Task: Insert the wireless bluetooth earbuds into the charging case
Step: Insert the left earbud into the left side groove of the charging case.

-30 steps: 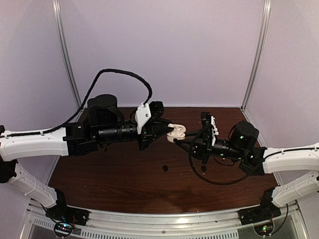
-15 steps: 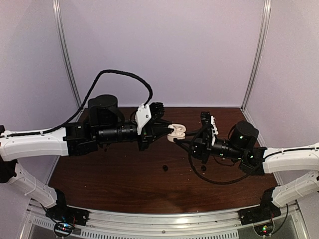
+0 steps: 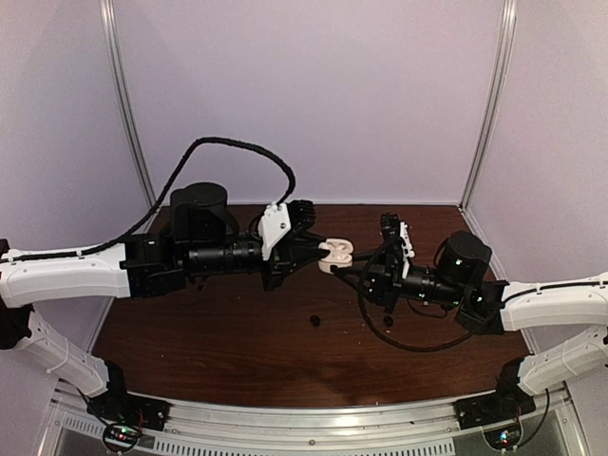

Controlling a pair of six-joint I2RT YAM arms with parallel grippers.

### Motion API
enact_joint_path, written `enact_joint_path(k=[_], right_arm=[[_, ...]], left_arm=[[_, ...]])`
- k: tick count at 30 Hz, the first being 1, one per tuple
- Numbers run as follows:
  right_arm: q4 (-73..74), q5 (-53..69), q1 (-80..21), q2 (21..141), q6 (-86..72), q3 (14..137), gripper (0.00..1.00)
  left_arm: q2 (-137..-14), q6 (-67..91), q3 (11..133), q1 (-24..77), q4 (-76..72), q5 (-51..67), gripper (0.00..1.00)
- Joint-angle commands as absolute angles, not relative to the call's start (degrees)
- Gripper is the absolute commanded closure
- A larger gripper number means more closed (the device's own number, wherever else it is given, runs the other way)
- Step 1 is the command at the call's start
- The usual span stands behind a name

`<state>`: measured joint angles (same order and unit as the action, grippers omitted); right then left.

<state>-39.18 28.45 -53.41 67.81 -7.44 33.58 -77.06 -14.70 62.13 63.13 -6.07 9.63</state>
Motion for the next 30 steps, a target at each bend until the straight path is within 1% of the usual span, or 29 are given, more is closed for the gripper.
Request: enact_joint_path(k=[1, 17, 23, 30], right_arm=[[-41.93, 28.27, -53.8, 67.36, -7.12, 35.43, 1.0], [-41.05, 28.02, -53.79, 67.51, -6.59, 36.02, 1.0], [-41.56, 27.45, -53.79, 67.28, -6.42, 35.6, 1.0], [-43.75, 24.0, -53.79, 65.85, -6.14, 34.24, 1.0]], left_arm=[[-77.71, -14.22, 62.25, 63.54, -3.04, 7.53, 0.81], [-79.88, -14.8, 64.13, 63.54, 3.32, 6.44, 0.82], [-79.02, -13.2, 63.27, 63.54, 2.99, 3.7, 0.82], [-78.76, -9.24, 62.83, 63.52, 0.48, 0.85, 0.82]])
